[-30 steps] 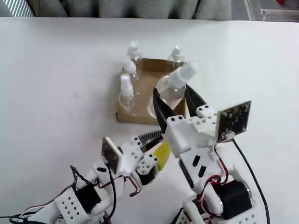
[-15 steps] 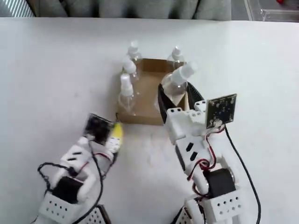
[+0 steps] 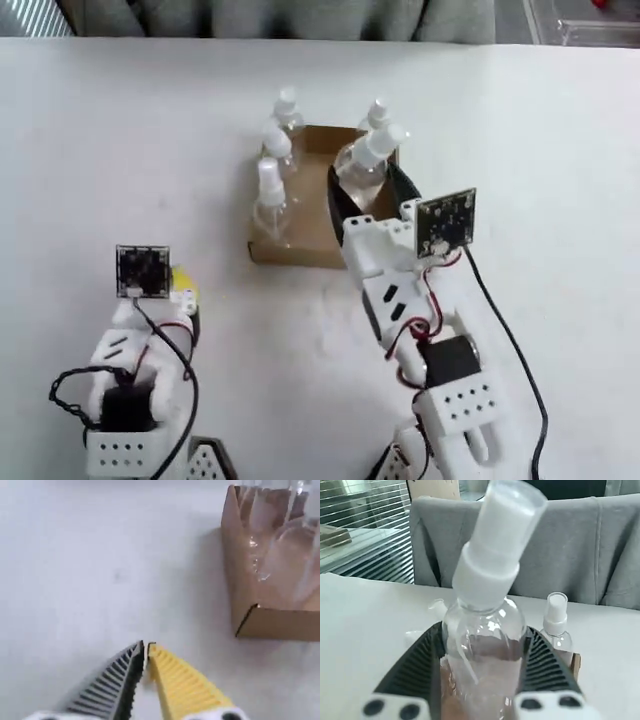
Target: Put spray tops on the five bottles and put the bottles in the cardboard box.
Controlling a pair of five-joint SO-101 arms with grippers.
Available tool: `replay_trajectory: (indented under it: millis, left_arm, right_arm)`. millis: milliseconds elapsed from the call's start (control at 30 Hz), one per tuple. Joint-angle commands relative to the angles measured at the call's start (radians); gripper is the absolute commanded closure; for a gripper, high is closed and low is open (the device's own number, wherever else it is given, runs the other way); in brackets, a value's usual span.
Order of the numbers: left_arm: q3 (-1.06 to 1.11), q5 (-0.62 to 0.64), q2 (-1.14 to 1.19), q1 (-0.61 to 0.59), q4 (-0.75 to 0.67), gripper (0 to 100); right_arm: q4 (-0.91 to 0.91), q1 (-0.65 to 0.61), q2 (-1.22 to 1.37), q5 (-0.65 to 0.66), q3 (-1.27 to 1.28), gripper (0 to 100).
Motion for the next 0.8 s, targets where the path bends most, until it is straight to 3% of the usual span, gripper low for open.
replay_trajectory:
  millis: [0,267,500,767]
  left_arm:
    - [-0.002,-0.011,-0.002,-0.018,0.06,98]
    - [-0.002,-0.012,-0.002,-0.016,0.087,98]
    - [-0.002,-0.216,-0.002,-0.015,0.107,98]
    - [-0.002,-0.23,-0.002,-0.015,0.107,98]
  right_arm:
    - [-0.157,0.013,0.145,0.005,-0.009,98.4]
    - [-0.329,0.031,0.363,0.008,-0.009,98.4]
    - [-0.432,0.111,0.513,0.006,-0.009,98.4]
    - [-0.648,0.117,0.757,0.012,-0.009,98.4]
